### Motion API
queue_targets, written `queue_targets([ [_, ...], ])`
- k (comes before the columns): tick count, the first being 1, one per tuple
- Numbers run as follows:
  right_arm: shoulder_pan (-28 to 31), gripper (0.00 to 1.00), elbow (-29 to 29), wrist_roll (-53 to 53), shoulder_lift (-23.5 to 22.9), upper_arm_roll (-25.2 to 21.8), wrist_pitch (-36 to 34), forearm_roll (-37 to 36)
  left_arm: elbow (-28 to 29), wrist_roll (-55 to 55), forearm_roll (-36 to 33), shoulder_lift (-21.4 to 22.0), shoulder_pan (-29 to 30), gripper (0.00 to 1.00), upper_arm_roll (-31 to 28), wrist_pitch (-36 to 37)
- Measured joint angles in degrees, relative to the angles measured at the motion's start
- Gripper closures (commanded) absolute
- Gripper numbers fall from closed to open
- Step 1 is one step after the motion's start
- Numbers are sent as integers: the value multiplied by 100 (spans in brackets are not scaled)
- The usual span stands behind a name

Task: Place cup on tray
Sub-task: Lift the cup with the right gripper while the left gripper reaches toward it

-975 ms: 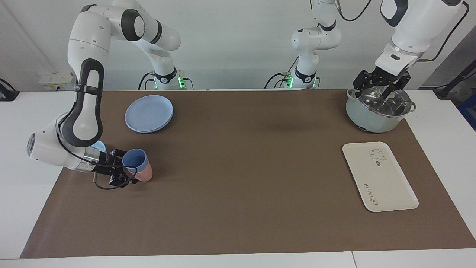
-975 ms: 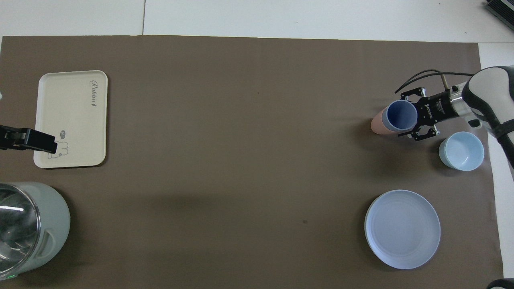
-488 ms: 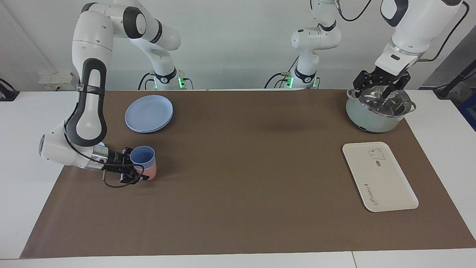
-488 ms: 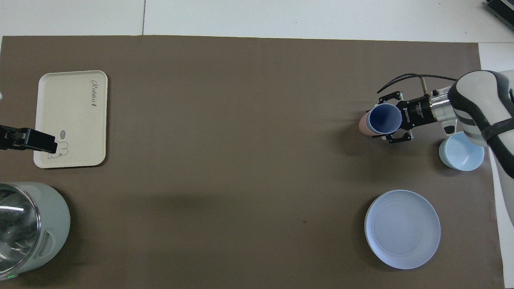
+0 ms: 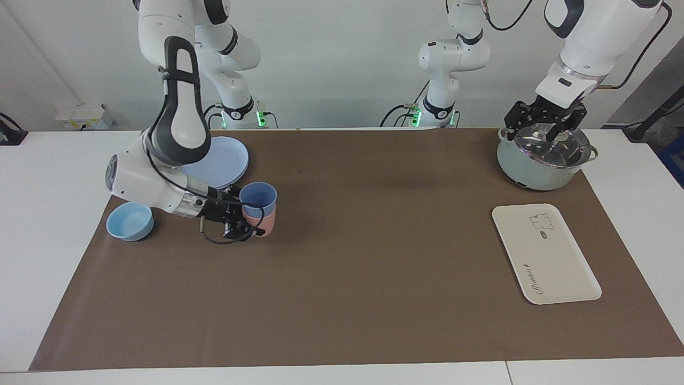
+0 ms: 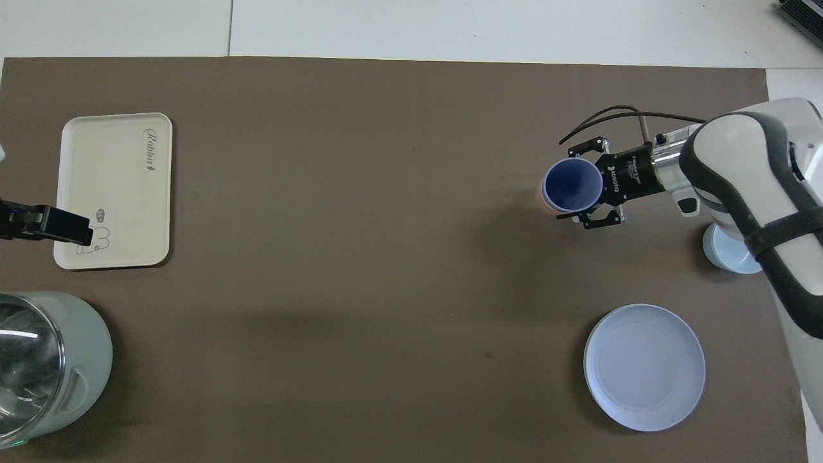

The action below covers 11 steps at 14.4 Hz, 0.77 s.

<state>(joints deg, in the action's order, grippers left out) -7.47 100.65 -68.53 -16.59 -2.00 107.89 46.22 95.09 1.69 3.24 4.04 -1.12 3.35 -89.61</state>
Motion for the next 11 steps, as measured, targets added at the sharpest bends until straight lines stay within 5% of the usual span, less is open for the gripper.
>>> queue_targets([
  [7,-1041,100,32,-1253,413,-1,563,0,376,-4048,698,-7,-1821,1,75,-2103],
  [11,-1567,100,35,-1731,496,2,1036,0,592,-5004,699,-21,-2642,2,85,-3054],
])
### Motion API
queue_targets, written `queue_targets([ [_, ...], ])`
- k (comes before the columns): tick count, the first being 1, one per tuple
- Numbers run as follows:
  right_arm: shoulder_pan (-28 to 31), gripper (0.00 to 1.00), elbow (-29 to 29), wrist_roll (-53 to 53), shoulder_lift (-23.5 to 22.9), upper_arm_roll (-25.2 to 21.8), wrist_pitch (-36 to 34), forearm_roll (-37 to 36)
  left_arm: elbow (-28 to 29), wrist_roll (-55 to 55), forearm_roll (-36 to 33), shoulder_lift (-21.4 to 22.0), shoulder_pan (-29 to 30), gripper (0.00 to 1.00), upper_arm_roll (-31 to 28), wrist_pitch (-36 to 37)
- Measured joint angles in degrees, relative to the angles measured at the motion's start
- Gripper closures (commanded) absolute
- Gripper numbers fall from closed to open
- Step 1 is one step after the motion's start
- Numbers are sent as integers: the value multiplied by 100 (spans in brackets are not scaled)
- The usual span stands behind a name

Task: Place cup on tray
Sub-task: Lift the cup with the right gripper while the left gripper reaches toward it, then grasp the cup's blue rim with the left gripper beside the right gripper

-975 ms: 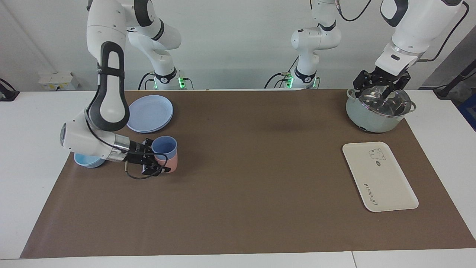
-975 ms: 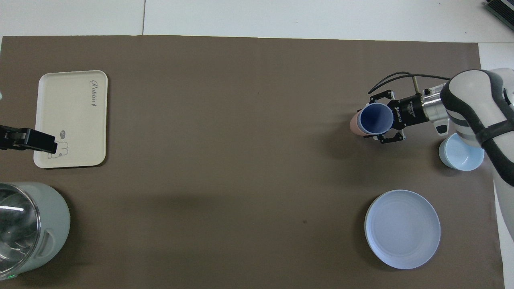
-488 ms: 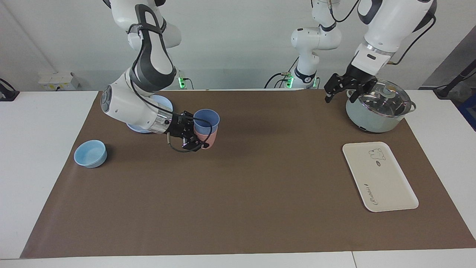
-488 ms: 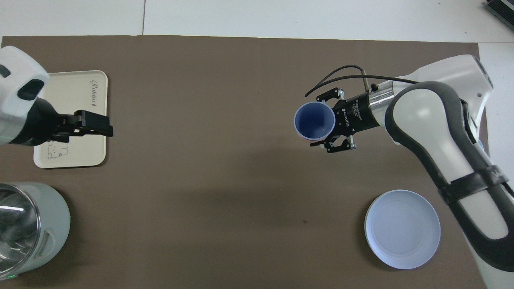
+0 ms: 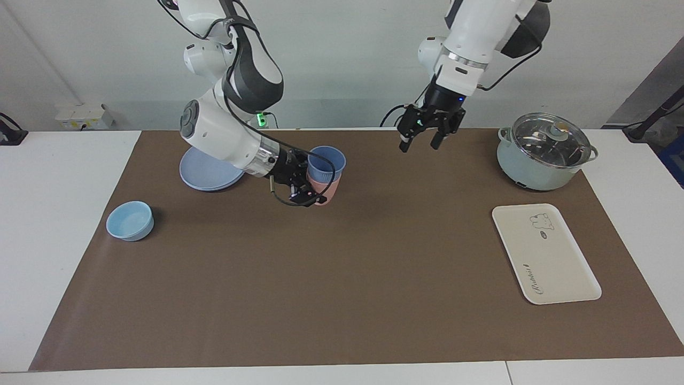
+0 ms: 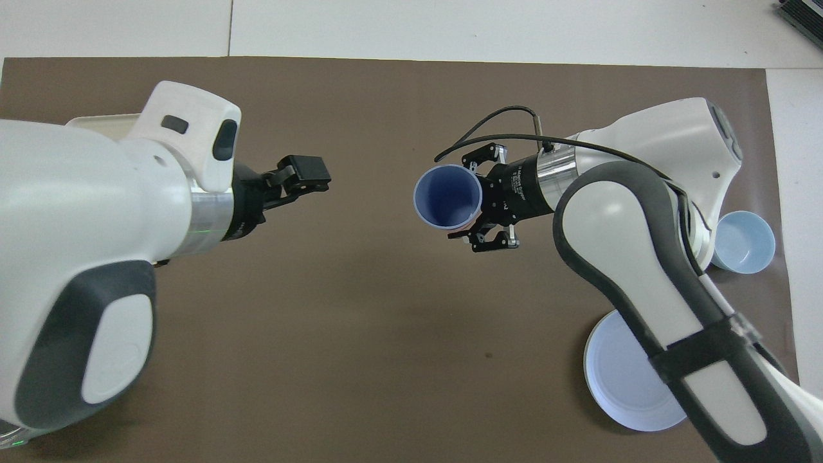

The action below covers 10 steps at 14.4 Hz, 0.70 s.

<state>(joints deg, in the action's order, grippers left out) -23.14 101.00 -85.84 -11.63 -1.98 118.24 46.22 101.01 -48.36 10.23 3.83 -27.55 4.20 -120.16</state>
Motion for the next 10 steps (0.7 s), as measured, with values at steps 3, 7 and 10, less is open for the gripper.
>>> queue_targets([
  [3,-104,100,1,-44,6,-1,144,0,8,-68,0,0,-225,14,-12,-22],
  [7,-103,100,1,-44,37,-15,147,0,74,-69,0,-29,-320,19,-19,-88],
  [10,-103,100,3,-44,41,-15,148,0,130,-78,0,-200,-357,51,-27,-377],
])
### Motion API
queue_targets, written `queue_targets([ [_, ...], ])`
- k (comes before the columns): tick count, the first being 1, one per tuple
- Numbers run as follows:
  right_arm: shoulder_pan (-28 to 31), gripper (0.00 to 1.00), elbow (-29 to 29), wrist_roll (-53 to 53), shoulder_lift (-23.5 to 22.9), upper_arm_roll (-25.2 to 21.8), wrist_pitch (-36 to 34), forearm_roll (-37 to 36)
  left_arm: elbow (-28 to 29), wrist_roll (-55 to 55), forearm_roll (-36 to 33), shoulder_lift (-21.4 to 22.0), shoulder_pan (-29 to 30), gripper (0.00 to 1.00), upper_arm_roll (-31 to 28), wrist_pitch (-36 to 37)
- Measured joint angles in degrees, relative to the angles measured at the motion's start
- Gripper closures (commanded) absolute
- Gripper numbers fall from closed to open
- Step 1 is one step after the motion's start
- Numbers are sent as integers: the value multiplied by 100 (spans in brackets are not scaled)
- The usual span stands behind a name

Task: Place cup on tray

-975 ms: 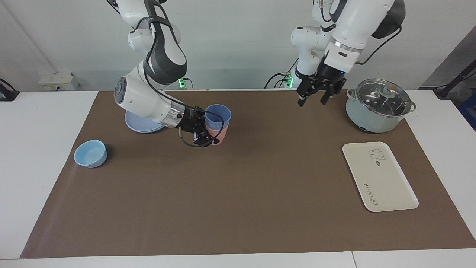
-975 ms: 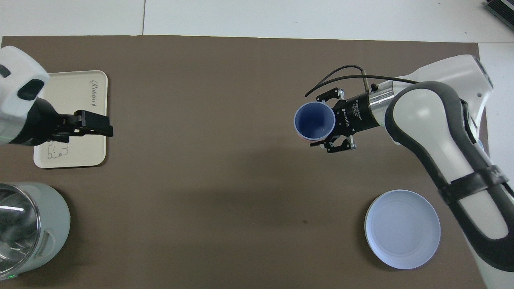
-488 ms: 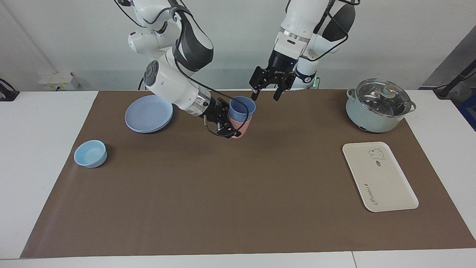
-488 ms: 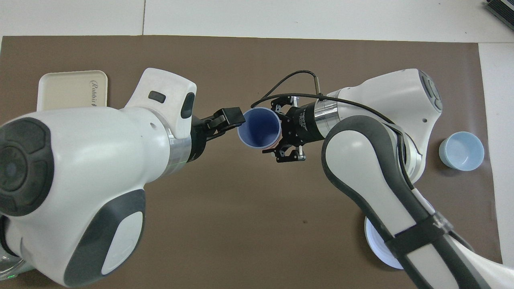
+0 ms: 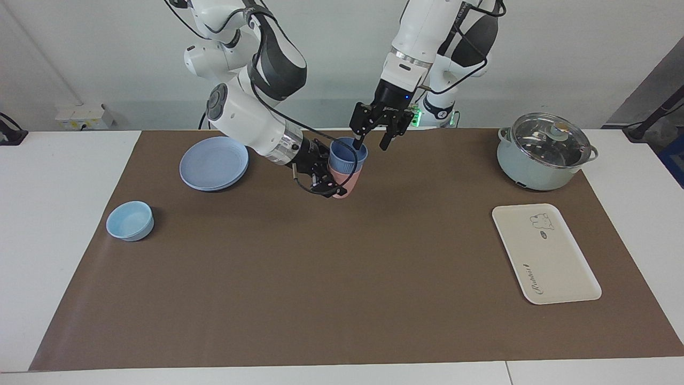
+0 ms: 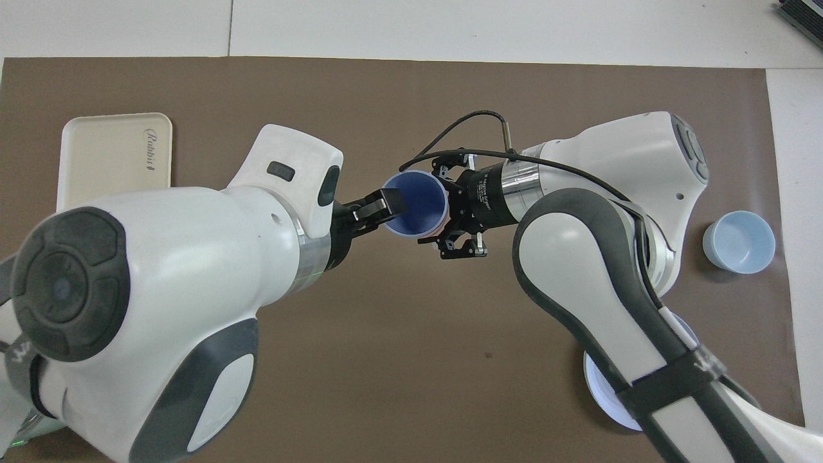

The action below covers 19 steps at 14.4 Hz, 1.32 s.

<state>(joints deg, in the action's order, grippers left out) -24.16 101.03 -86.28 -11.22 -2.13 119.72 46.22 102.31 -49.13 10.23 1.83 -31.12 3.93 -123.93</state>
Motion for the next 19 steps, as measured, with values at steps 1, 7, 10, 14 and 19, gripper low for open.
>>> queue_targets([
  [1,0,100,1,0,0,0,2,0,0,-8,0,-54,-10,73,1,-58],
  [7,1,100,3,0,3,0,113,0,-21,-194,6,-102,-28,100,11,-157],
  [10,62,100,4,0,5,-35,195,0,-308,-581,8,-138,-34,100,4,11],
  [14,146,100,12,0,7,-77,207,0,-969,-701,8,-139,-26,100,-110,751],
  [19,644,100,26,107,8,-91,299,126,-1372,-434,7,-102,531,100,-239,1519],
])
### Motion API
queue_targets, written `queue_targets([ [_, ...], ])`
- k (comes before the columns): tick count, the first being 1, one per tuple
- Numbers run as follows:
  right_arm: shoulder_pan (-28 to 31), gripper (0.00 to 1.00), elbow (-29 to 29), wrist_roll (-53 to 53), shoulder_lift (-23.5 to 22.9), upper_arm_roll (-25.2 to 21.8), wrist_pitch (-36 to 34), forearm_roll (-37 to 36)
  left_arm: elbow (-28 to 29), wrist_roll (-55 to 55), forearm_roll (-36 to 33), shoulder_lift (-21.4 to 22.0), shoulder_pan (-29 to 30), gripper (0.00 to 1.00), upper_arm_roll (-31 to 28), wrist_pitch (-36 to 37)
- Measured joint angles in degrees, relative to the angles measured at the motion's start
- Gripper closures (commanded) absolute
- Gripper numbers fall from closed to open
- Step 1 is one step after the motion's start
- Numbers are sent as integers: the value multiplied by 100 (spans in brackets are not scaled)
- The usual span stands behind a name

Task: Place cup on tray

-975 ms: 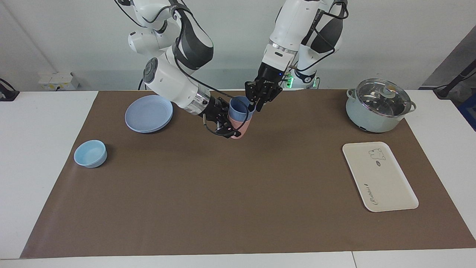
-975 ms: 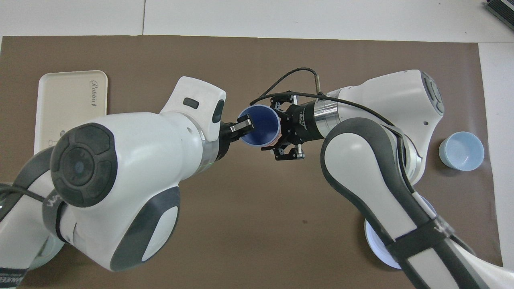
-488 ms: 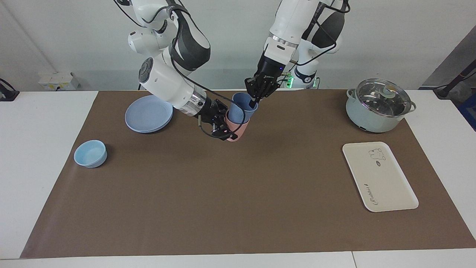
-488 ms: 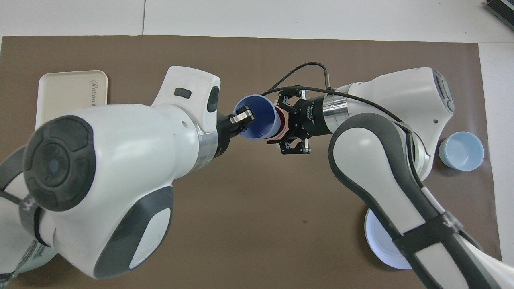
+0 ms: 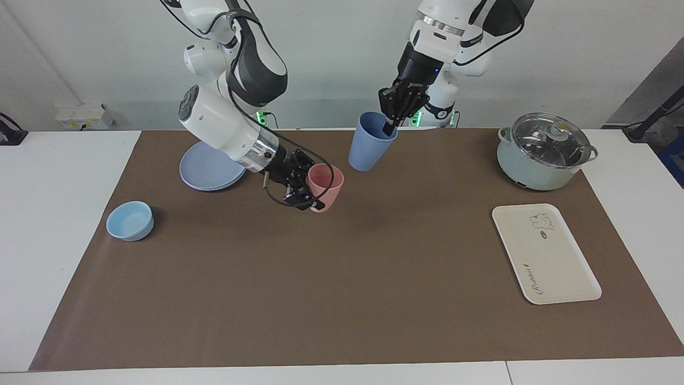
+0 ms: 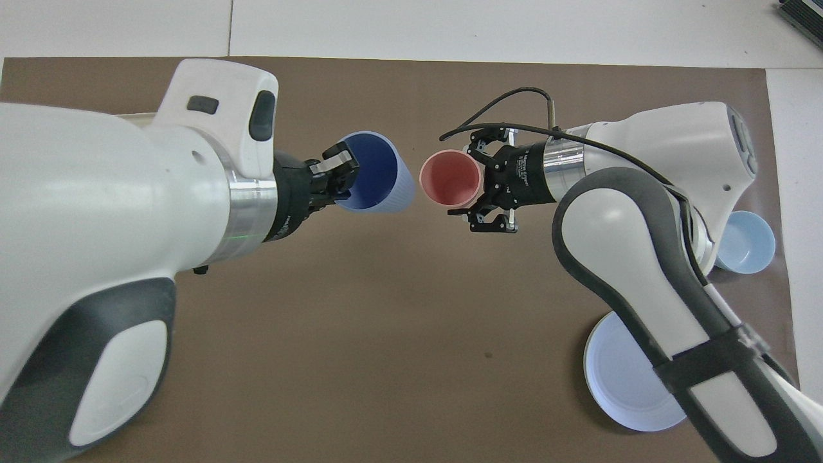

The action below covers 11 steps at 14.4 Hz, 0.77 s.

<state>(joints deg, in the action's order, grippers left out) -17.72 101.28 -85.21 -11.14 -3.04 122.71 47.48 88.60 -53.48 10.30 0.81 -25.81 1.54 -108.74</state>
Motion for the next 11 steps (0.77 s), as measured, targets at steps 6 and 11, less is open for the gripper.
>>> queue_targets([
  [6,991,100,416,410,-57,-21,-322,495,929,2163,1,163,1476,100,-43,64],
  [11,1944,100,846,1416,-282,-33,-550,575,1366,3990,1,-415,2851,100,-69,-583],
])
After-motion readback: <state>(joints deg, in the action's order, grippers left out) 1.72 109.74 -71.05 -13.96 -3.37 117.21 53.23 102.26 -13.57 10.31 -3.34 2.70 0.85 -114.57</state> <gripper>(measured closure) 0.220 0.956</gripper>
